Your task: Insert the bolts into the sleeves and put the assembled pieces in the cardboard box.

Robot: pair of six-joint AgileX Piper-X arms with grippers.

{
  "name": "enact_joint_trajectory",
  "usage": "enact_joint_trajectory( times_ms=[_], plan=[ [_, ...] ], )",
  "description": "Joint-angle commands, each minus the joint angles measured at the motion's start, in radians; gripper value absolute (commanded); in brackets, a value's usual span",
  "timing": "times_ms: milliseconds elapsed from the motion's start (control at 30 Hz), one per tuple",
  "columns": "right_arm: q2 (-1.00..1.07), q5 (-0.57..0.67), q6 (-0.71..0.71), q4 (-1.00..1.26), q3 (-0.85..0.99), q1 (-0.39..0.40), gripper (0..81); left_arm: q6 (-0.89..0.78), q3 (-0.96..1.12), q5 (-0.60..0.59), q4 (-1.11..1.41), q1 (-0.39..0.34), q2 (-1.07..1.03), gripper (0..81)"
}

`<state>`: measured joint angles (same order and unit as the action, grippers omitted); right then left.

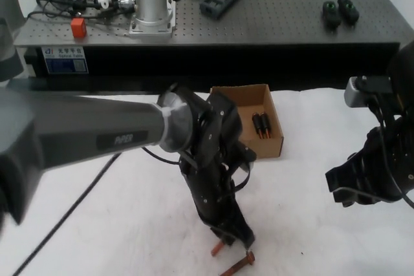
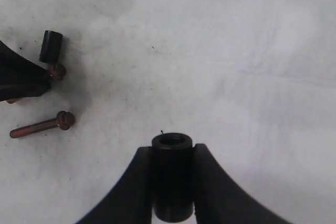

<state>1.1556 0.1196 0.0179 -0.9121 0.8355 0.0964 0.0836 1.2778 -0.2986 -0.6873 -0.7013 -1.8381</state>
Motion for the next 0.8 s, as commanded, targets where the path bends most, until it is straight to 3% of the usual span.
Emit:
enact_joint_trajectory(
  times_ms=[0, 100, 233, 400, 567, 767],
  plan=[
    [-0.028, 0.078, -0.018, 0.026, 0.003, -0.007, 2.0, -0.011, 0.026, -0.003, -0.004, 0.002, 0.011, 0.7],
    [-0.062, 0.163, -0.018, 0.053, 0.003, -0.004, 2.0, -0.084, -0.075, -0.007, 0.174, 0.028, 0.172, 0.7],
    [-0.115, 0.339, 0.033, 0.116, -0.032, 0.017, 2.0, -0.295, -0.28, -0.116, 0.542, 0.066, 0.39, 0.7],
    [-0.165, 0.554, 0.204, 0.408, -0.177, 0.127, 2.0, -0.562, -0.493, -0.22, 0.995, 0.074, 0.525, 0.7],
    [-0.162, 0.537, 0.348, 0.746, -0.27, 0.243, 2.0, -0.719, -0.55, -0.3, 1.187, 0.074, 0.534, 0.7],
    [-0.162, 0.504, 0.387, 0.884, -0.274, 0.255, 2.0, -0.719, -0.55, -0.305, 1.183, 0.074, 0.534, 0.7]
  ],
)
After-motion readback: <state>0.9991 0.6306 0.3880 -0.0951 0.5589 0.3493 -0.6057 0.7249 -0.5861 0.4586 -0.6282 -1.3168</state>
